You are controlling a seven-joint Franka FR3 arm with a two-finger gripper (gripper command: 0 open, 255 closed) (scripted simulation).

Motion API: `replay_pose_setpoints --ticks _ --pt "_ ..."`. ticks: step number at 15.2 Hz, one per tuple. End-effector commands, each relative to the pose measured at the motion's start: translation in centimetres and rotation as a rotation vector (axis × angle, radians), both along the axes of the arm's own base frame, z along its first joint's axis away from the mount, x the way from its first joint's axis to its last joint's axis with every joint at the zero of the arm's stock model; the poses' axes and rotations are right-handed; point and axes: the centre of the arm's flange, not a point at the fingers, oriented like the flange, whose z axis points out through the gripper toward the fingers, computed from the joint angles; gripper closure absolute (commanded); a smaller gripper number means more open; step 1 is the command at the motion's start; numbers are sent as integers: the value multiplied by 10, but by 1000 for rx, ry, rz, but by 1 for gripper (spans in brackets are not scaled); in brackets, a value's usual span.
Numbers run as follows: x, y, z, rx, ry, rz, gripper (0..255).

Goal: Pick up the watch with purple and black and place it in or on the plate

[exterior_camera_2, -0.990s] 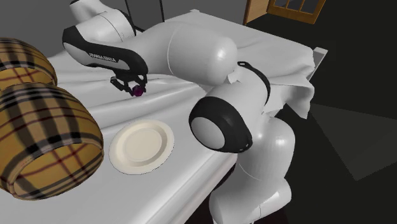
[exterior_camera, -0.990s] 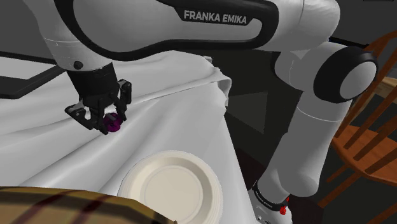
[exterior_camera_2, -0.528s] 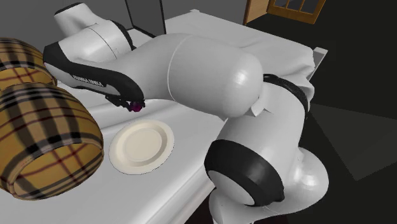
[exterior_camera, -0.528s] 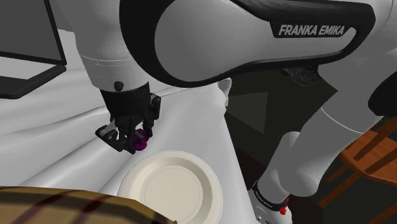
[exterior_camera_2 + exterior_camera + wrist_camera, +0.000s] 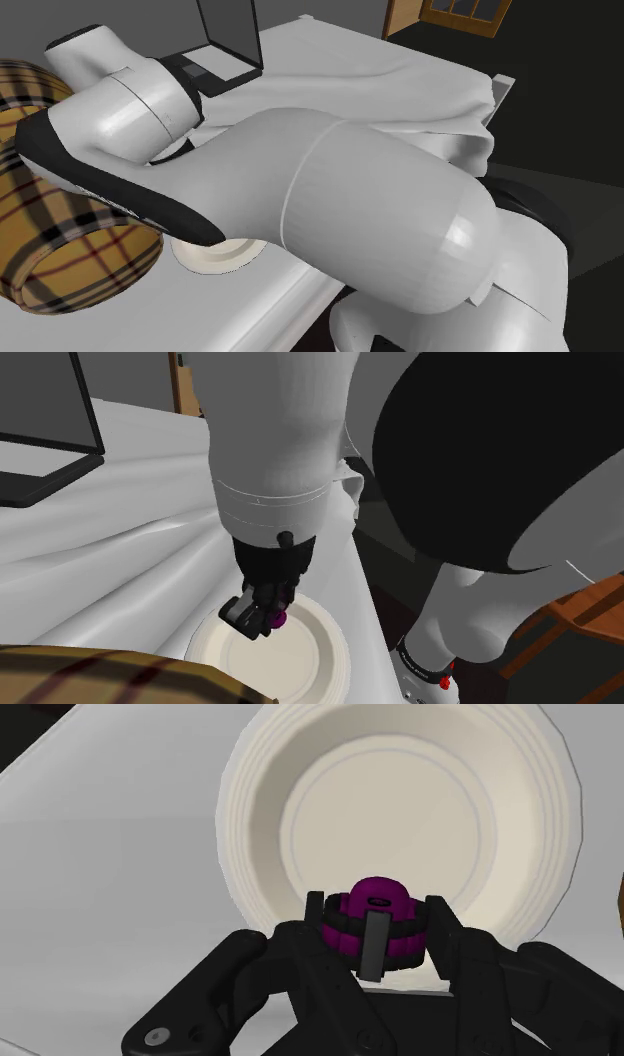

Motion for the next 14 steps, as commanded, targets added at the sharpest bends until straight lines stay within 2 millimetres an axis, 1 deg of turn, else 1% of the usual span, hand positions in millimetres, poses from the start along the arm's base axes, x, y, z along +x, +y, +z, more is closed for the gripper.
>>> replay_pose_setpoints --ticks 1,14 --pt "-10 -6 -9 1 0 -1 255" --pt "-10 -6 -79 1 0 -1 255"
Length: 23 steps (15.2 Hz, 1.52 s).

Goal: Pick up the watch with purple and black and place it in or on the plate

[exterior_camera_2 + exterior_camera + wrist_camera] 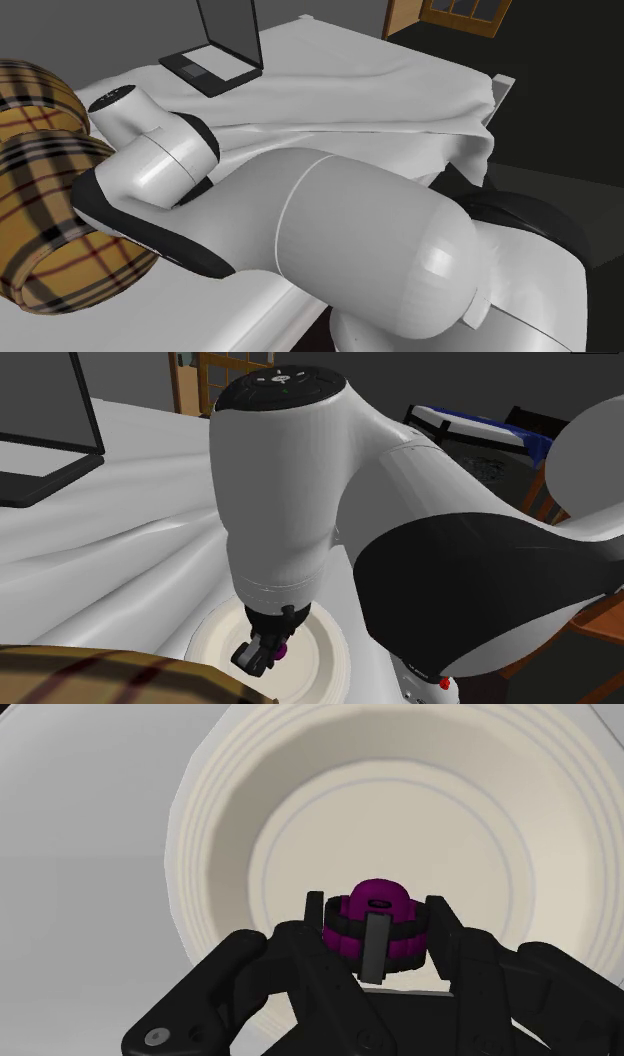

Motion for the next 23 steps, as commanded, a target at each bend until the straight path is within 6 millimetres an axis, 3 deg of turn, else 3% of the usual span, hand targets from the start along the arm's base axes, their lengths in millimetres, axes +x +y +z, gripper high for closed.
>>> replay_pose_setpoints --ticks 1,8,9,14,18,23 --pt "0 0 -6 0 0 0 255" --pt "0 0 -6 0 0 0 255" --pt "0 0 -6 0 0 0 0" --pt "0 0 -6 0 0 0 0" --pt "-2 9 44 0 0 0 0" --pt "-2 9 44 0 0 0 0"
